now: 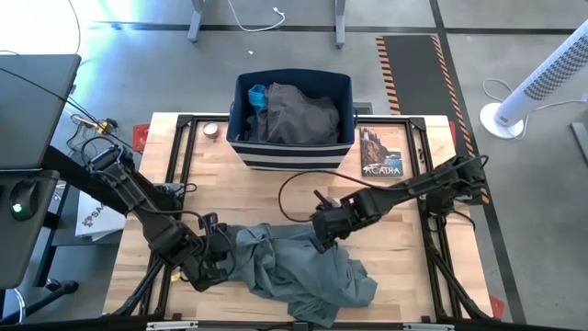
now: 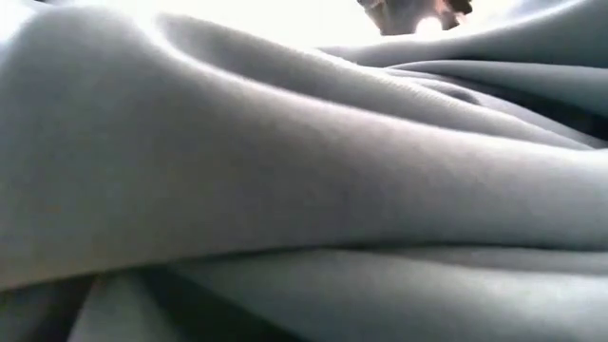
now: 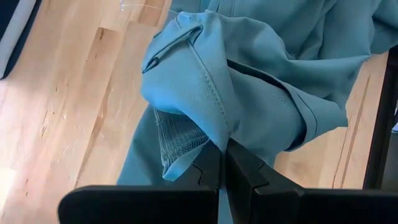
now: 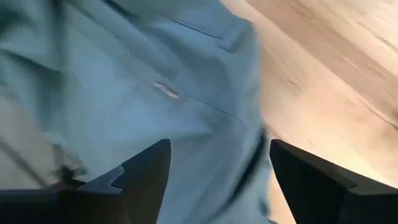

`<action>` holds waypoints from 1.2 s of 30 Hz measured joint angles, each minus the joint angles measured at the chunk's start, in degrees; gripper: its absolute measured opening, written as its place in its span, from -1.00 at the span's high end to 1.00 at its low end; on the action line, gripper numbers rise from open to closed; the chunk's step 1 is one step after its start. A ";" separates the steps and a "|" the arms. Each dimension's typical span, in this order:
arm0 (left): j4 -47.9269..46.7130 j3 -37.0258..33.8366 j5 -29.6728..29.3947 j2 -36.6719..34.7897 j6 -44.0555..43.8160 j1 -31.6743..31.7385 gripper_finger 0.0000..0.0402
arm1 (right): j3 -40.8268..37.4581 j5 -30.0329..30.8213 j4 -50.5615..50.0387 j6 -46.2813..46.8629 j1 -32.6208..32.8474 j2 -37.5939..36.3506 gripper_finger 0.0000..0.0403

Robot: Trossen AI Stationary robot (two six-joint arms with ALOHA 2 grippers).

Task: Sort clothes
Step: Fold the blue pants

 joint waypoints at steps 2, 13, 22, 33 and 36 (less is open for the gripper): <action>-0.03 0.00 -0.59 0.00 -0.74 -0.41 1.00 | 0.02 -0.31 2.40 -0.92 -0.41 0.02 -0.35; -0.43 0.00 -1.22 0.00 -2.36 -1.27 1.00 | 0.02 -1.63 2.27 -3.49 -1.97 5.90 -0.35; -0.92 0.00 -1.42 0.00 -2.44 -1.46 1.00 | 0.04 -3.72 -1.36 -1.76 -1.51 8.76 -0.27; -0.96 0.00 -2.09 0.00 -2.42 -1.46 1.00 | 0.21 -2.16 4.17 -1.98 -1.59 8.32 0.92; -0.96 0.00 -2.55 0.00 -2.39 -1.40 1.00 | 1.88 -0.97 2.43 -2.74 -1.86 8.07 0.97</action>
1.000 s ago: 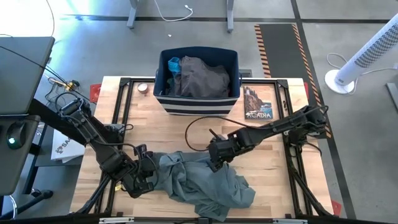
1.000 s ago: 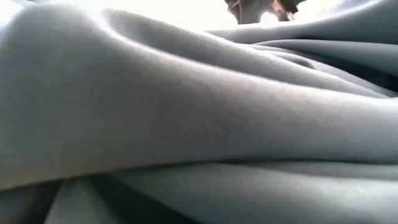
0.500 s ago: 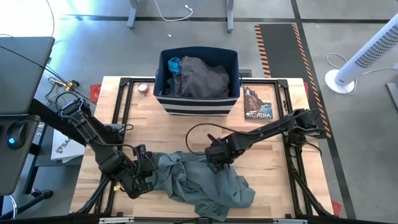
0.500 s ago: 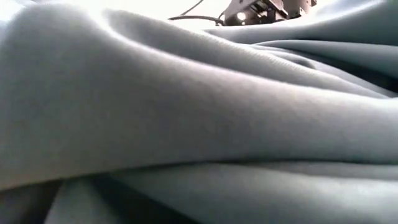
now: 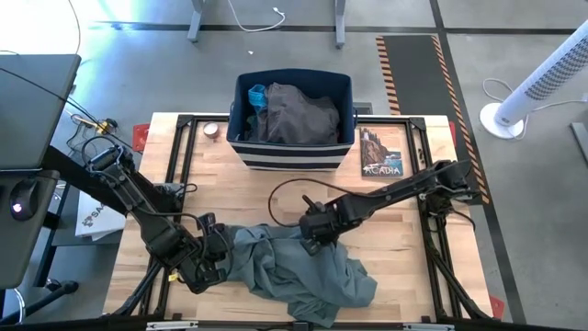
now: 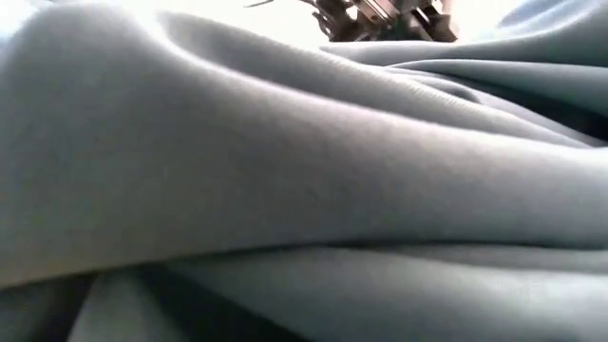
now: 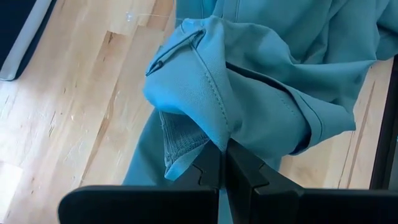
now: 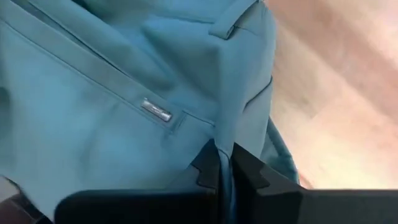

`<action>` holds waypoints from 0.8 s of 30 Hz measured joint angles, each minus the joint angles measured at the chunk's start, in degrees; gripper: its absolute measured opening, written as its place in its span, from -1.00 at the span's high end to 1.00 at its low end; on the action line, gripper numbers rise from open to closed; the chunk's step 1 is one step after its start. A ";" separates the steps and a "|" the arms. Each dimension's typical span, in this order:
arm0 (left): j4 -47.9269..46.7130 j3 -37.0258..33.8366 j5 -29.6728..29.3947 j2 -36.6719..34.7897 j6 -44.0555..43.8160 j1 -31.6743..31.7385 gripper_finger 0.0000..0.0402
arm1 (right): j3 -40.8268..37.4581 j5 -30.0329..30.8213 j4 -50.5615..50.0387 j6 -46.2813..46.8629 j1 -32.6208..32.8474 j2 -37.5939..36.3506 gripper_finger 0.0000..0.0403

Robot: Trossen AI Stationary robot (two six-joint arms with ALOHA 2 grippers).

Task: Sort clothes
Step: Fold the blue pants

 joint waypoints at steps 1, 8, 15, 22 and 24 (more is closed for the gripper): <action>-0.02 0.00 -0.04 0.00 -0.02 0.02 1.00 | 1.18 0.78 -1.09 -0.38 -0.05 -0.08 0.97; -0.67 0.50 0.09 -0.10 0.03 0.59 1.00 | 20.79 8.13 -15.17 -6.54 -0.32 -0.67 0.98; -1.50 5.98 -5.46 -3.54 0.08 2.48 1.00 | 47.24 18.39 -24.01 -14.76 0.41 -0.73 0.99; -1.76 18.90 -20.85 -10.18 8.13 4.27 1.00 | 39.79 24.31 -1.72 -28.94 1.27 -15.35 0.99; -1.38 23.68 -25.82 -11.89 12.56 4.81 1.00 | 39.07 26.33 3.93 -35.62 1.25 -18.45 0.99</action>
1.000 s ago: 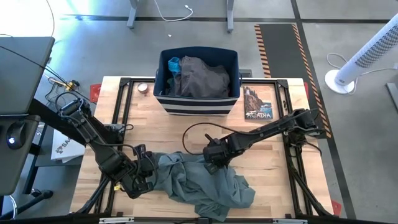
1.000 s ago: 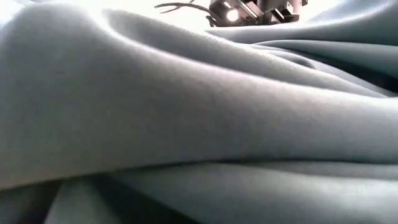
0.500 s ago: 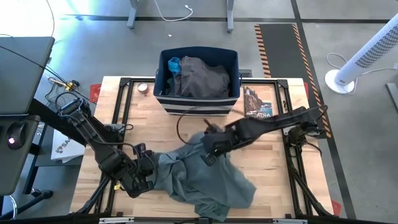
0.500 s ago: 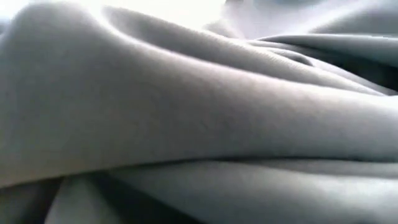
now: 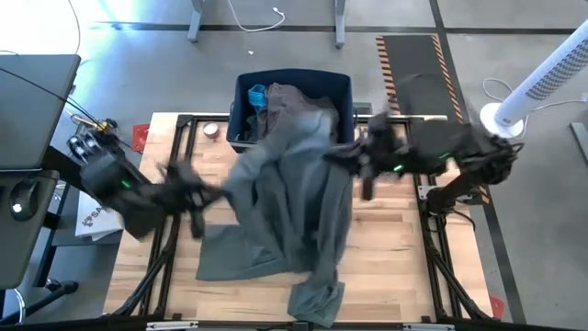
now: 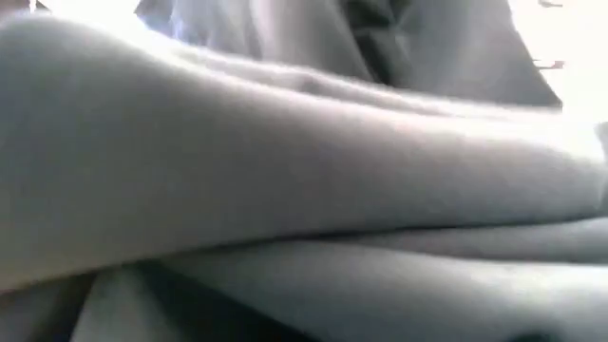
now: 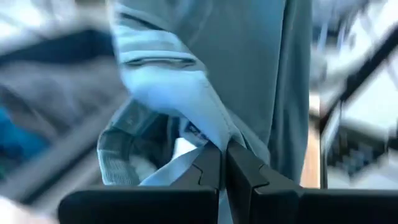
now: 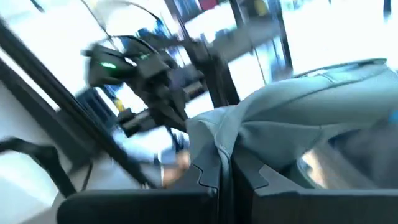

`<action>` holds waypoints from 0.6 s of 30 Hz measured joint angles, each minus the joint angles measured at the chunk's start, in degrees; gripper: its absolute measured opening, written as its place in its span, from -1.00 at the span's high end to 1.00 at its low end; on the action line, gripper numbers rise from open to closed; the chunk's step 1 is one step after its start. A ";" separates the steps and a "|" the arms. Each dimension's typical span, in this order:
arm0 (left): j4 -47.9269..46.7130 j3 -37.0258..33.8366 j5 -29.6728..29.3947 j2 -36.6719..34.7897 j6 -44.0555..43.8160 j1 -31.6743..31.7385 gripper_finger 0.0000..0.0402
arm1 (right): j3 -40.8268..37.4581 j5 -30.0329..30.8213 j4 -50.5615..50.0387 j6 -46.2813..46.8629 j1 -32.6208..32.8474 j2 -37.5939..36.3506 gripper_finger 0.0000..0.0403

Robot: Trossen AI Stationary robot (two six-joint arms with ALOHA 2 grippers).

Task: Sort clothes
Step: Fold the blue pants

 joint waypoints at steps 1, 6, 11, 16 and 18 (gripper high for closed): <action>0.45 2.40 -2.40 -0.68 2.54 0.29 1.00 | -0.27 0.55 2.96 -3.42 0.00 -1.28 1.00; 8.98 13.08 -11.13 -2.76 21.43 3.49 1.00 | -0.67 0.87 16.81 -18.95 -1.53 -4.87 1.00; 34.77 20.52 -9.09 -2.82 51.34 8.69 1.00 | -0.67 -2.51 31.11 -30.56 -4.84 -5.55 1.00; 61.49 24.42 -0.16 -0.90 75.73 11.37 1.00 | -0.73 -14.86 43.32 -33.06 -9.27 -5.29 1.00; 66.50 26.01 3.23 0.15 80.78 11.83 1.00 | -0.73 -18.45 46.87 -32.23 -10.77 -5.29 1.00</action>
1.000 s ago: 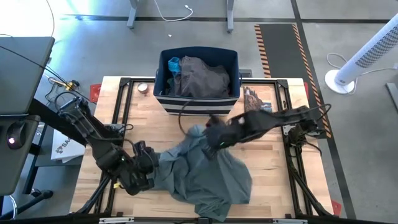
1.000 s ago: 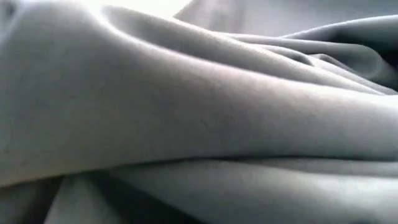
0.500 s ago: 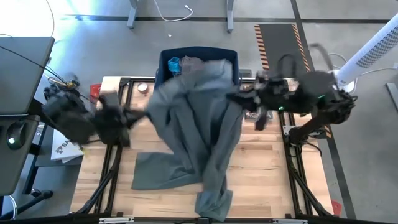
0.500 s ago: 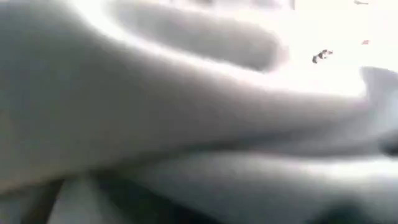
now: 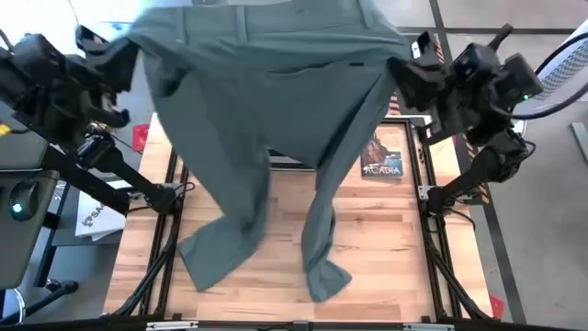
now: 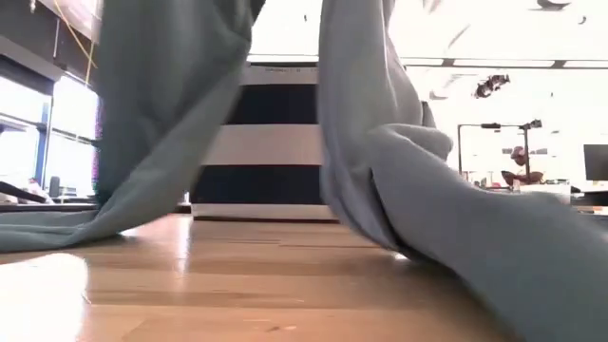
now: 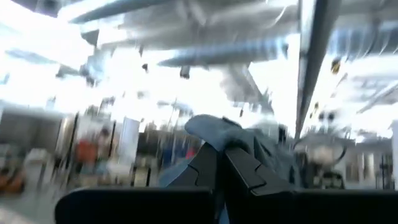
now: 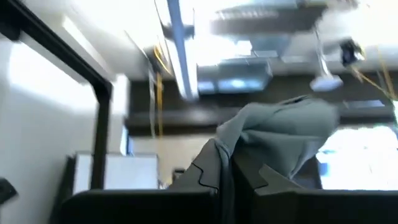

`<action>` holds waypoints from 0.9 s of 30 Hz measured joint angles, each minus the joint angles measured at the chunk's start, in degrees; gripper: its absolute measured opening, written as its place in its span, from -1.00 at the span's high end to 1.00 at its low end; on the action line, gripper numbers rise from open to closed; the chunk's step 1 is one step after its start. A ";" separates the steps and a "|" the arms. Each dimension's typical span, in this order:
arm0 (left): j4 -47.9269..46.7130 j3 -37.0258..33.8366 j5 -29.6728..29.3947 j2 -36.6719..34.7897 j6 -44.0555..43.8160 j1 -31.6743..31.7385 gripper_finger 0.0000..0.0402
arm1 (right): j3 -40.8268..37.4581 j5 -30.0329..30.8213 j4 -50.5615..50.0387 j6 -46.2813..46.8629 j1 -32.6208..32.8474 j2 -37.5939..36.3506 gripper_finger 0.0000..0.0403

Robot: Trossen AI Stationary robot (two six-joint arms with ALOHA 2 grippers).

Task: Sort clothes
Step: Fold the blue pants

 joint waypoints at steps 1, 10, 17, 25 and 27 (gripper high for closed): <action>1.87 0.62 2.26 0.52 1.81 0.38 1.00 | 0.00 -1.79 1.80 0.36 -0.76 0.12 1.00; 15.47 10.35 19.33 9.52 15.40 9.06 1.00 | 0.93 -10.10 16.83 4.16 -8.80 2.16 1.00; 4.51 11.15 13.42 10.08 11.31 11.72 1.00 | 1.07 -15.63 11.17 13.39 -10.59 2.36 1.00; -26.05 11.49 -3.79 8.85 -4.14 2.59 1.00 | 1.07 -12.88 -8.26 13.64 -1.52 1.34 1.00; -41.90 11.42 -10.24 9.02 -12.90 0.44 1.00 | 1.07 -8.87 -16.04 13.36 2.25 1.27 1.00</action>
